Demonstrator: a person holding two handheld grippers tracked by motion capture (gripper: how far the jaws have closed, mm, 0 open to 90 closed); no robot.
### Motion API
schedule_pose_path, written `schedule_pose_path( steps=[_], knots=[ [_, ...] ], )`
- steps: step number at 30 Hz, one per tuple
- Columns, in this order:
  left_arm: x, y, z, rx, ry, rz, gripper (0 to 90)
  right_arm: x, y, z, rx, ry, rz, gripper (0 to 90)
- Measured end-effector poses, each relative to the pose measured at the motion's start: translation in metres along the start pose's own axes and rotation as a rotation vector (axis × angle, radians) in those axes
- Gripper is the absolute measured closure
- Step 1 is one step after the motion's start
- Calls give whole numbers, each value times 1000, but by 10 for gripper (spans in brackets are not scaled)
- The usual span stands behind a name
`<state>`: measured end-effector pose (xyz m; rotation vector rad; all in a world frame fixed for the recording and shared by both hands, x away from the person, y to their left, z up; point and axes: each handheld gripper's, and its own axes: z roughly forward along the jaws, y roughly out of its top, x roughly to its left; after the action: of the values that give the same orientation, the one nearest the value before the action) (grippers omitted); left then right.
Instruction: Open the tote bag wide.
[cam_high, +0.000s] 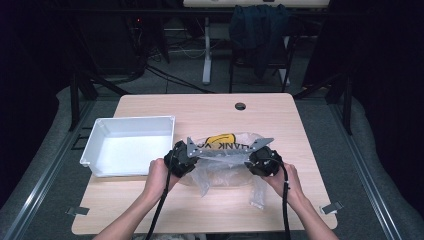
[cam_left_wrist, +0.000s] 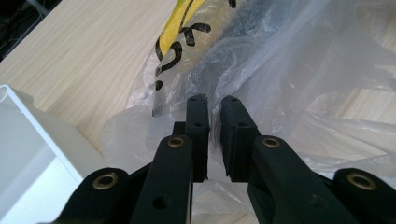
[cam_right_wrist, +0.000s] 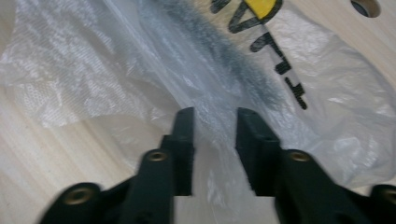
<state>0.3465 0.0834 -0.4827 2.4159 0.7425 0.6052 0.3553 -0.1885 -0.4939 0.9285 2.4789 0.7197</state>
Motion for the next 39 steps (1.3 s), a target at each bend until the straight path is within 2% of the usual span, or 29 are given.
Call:
schedule_pose_path(
  steps=[2, 4, 6, 11, 16, 18, 21, 24, 26, 30, 33, 36, 39],
  knots=[
    [0, 0, 1, 12, 9, 10, 796, -4, 0, 0, -14, -3, 27, 821],
    [-2, 1, 2, 31, 17, 24, 771, -7, 0, -1, -14, -3, 30, 858],
    [-4, 1, 4, 67, 22, 46, 724, -9, 1, -1, -19, -10, 35, 876],
    [-11, 1, 8, 135, 38, 114, 674, -19, 5, -2, -29, -34, 57, 892],
    [-16, 0, 10, 178, 43, 166, 648, -23, 7, 2, -15, -75, 38, 899],
    [-16, 0, 9, 189, 25, 165, 630, -24, 8, 4, -17, -96, 33, 900],
    [-15, -2, 7, 198, -31, 153, 607, -28, 10, 3, -38, -117, 36, 900],
    [-14, -3, 6, 206, -25, 168, 626, -32, 11, 4, -56, -135, 48, 899],
    [-12, -4, 7, 206, 4, 169, 662, -35, 11, 7, -61, -142, 65, 899],
    [-5, -4, 12, 178, 46, 117, 765, -41, 8, 17, -30, -121, 84, 890],
    [2, -5, 18, 165, 88, 75, 790, -43, 5, 23, -16, -107, 100, 858],
    [6, -3, 25, 151, 124, 45, 808, -46, 3, 27, -4, -93, 109, 863],
    [7, -2, 32, 164, 158, 64, 825, -47, 3, 32, 5, -86, 106, 881]
  ],
)
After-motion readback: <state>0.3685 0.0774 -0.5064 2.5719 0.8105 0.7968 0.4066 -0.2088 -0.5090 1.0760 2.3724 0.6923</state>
